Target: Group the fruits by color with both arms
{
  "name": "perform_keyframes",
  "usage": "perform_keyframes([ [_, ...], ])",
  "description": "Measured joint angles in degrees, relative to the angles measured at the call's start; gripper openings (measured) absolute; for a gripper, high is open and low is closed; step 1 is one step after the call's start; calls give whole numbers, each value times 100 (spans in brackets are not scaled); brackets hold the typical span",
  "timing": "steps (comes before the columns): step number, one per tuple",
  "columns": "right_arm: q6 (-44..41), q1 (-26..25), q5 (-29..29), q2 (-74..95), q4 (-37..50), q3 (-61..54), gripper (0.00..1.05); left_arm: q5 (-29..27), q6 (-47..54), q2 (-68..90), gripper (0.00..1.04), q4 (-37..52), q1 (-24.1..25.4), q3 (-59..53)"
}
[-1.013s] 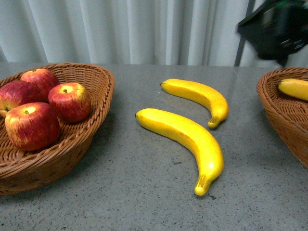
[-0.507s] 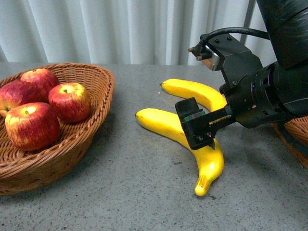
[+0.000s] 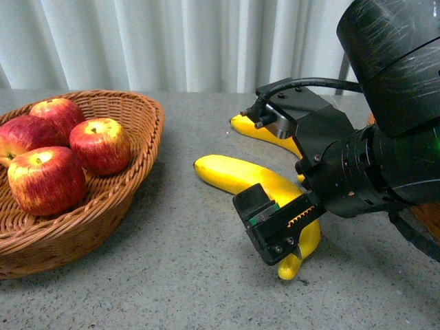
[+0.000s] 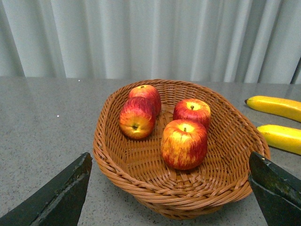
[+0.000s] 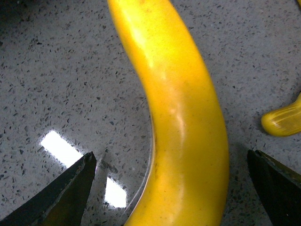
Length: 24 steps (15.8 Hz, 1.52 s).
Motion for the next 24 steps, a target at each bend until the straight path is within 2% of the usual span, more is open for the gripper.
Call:
perform_keyframes([
  [1, -57, 37, 7, 2, 11, -46, 98, 0, 2, 0, 98, 0, 0, 0],
  [2, -122, 70, 11, 11, 13, -98, 91, 2, 2, 0, 98, 0, 0, 0],
  [7, -205, 0, 22, -109, 15, -120, 41, 2, 2, 0, 98, -2, 0, 0],
  [9, -164, -299, -94, -503, 50, -118, 39, 0, 2, 0, 98, 0, 0, 0],
  [11, -109, -896, -151, -1038, 22, 2, 39, 2, 0, 0, 98, 0, 0, 0],
  [16, -608, -3132, -337, -1388, -114, 57, 39, 2, 2, 0, 98, 0, 0, 0],
  [18, -1040, -3915, -461, -1596, -214, -426, 39, 2, 2, 0, 98, 0, 0, 0],
  [20, -1165, -3825, -579, -1606, -234, -605, 58, 0, 0, 0, 98, 0, 0, 0],
  [23, -1069, -3434, -551, -1606, -26, -227, 97, 0, 2, 0, 98, 0, 0, 0],
  [24, -1001, -3261, -527, -1508, -11, 59, 100, 2, 2, 0, 98, -2, 0, 0],
])
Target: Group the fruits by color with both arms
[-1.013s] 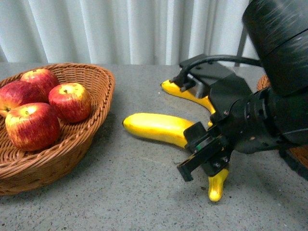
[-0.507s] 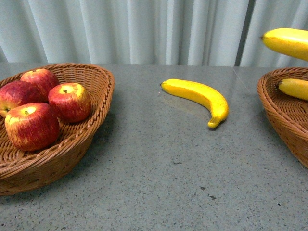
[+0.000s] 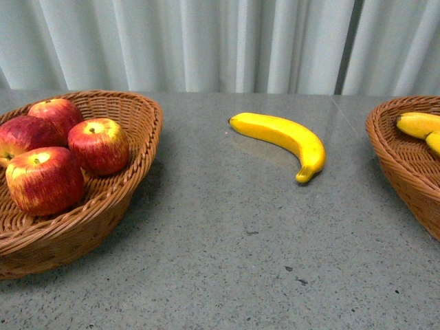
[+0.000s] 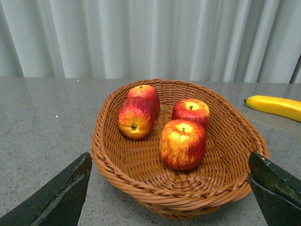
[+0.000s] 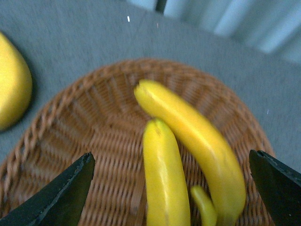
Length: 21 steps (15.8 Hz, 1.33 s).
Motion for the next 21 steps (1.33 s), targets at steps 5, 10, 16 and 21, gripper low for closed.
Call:
perform_keyframes([
  [5, 459, 1432, -273, 1631, 448, 1762, 98, -2, 0, 0, 98, 2, 0, 0],
  [10, 549, 2090, -343, 3449, -348, 3510, 98, 0, 0, 0, 98, 2, 0, 0],
  [16, 387, 2168, 55, 4155, -1488, 4367, 98, 0, 0, 0, 98, 0, 0, 0],
  [21, 4, 2210, 409, 4232, -2105, 4354, 92, -2, 0, 0, 98, 2, 0, 0],
])
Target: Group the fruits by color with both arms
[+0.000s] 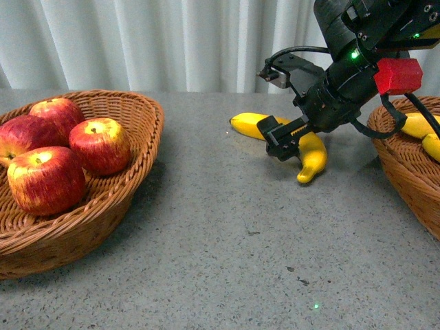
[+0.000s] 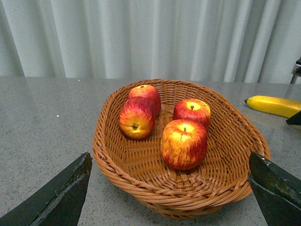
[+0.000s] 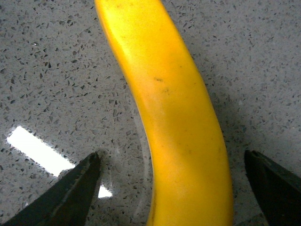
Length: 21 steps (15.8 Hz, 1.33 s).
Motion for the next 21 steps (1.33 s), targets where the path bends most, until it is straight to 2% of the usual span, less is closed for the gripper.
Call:
perform_keyframes([
  [5, -118, -13, -17, -4, 232, -66, 38, 0, 0, 0, 98, 0, 0, 0],
  [6, -85, -50, -20, -22, 356, -94, 35, 2, 0, 0, 98, -2, 0, 0],
  [12, 588, -555, -468, -1274, 1357, -953, 34, 2, 0, 0, 98, 0, 0, 0],
  [14, 643, -1073, -415, -2452, 1799, -1742, 34, 0, 0, 0, 98, 0, 0, 0],
  [16, 424, -1646, -352, -3359, 1749, -2667, 34, 2, 0, 0, 98, -2, 0, 0],
  [19, 44, -2356, -295, -3692, 1587, -3731, 34, 2, 0, 0, 98, 0, 0, 0],
  [20, -72, -2629, -310, -3729, 1679, -4054, 41, 2, 0, 0, 98, 0, 0, 0],
  [21, -83, -2649, -354, -3814, 1759, -4096, 52, 2, 0, 0, 98, 0, 0, 0],
])
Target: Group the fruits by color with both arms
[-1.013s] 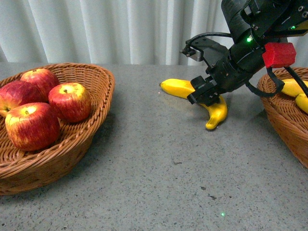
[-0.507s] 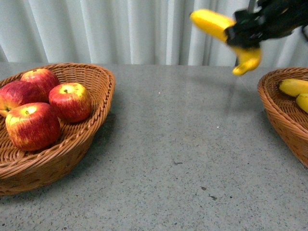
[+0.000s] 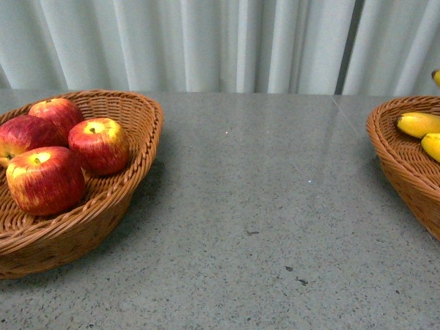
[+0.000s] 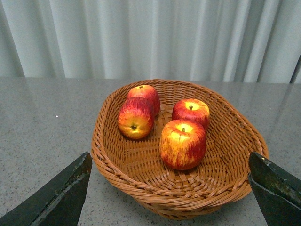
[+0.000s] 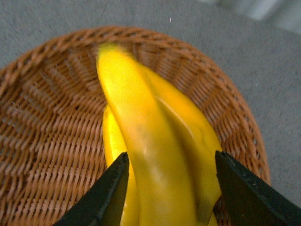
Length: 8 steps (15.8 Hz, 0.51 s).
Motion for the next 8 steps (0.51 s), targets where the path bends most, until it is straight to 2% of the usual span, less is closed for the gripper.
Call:
perform_keyframes([
  [4, 188, 179, -540, -824, 376, -17, 99, 0, 0, 0, 98, -2, 0, 0],
  [8, 859, 664, -1043, -3012, 706, -955, 98, -2, -2, 0, 98, 0, 0, 0],
])
